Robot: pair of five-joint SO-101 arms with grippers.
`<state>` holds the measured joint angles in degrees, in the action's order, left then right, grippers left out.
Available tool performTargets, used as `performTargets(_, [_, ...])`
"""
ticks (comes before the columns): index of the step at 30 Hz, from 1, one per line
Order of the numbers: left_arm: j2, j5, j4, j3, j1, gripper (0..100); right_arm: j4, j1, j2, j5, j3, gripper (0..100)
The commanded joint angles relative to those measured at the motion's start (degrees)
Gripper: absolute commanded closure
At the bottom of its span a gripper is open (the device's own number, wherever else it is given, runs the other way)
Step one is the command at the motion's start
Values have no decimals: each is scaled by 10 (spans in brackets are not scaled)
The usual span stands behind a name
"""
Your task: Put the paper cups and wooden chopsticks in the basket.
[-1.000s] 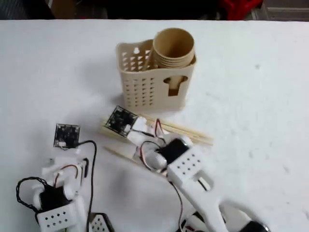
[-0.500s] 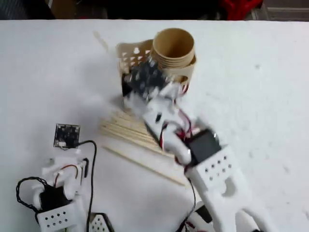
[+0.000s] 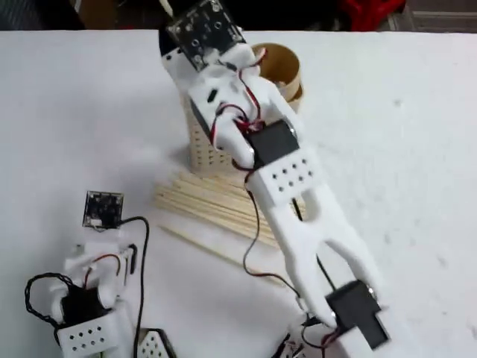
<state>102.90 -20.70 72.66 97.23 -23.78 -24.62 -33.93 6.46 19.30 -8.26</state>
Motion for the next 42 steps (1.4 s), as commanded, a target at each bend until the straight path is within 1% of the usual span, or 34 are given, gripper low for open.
performTargets(1, [2, -3, 1, -2, -3, 781, 16, 7, -10, -8, -41, 982])
performTargets(7, [2, -3, 1, -2, -3, 781, 15, 8, -18, -8, -40, 971])
performTargets(9, [2, -3, 1, -2, -3, 781, 14, 8, -17, -8, -40, 923])
performTargets(12, [2, -3, 1, -2, -3, 781, 10, 8, -15, -8, -40, 813])
performTargets(13, [2, -3, 1, -2, -3, 781, 8, 8, -15, -8, -40, 796])
performTargets(15, [2, -3, 1, -2, -3, 781, 0, 8, -15, -8, -40, 800])
performTargets(19, [2, -3, 1, -2, -3, 781, -16, 8, -14, -6, -40, 870])
performTargets(20, [2, -3, 1, -2, -3, 781, -32, 8, -12, -5, -40, 892])
performTargets(22, [2, -3, 1, -2, -3, 781, -95, 7, 2, -5, -39, 932])
performTargets(25, [2, -3, 1, -2, -3, 781, -242, 4, 34, -4, -39, 978])
performTargets(29, [2, -3, 1, -2, -3, 781, -448, 3, 98, -3, -39, 971])
performTargets(31, [2, -3, 1, -2, -3, 781, -530, -8, 122, -2, -39, 961])
performTargets(33, [2, -3, 1, -2, -3, 781, -594, -31, 134, 25, -32, 956])
performTargets(35, [2, -3, 1, -2, -3, 781, -626, -70, 139, 79, 4, 957])
performTargets(37, [2, -3, 1, -2, -3, 781, -635, -102, 136, 105, 60, 957])
performTargets(39, [2, -3, 1, -2, -3, 781, -615, -118, 135, 101, 127, 957])
performTargets(42, [2, -3, 1, -2, -3, 781, -562, -117, 140, 73, 210, 957])
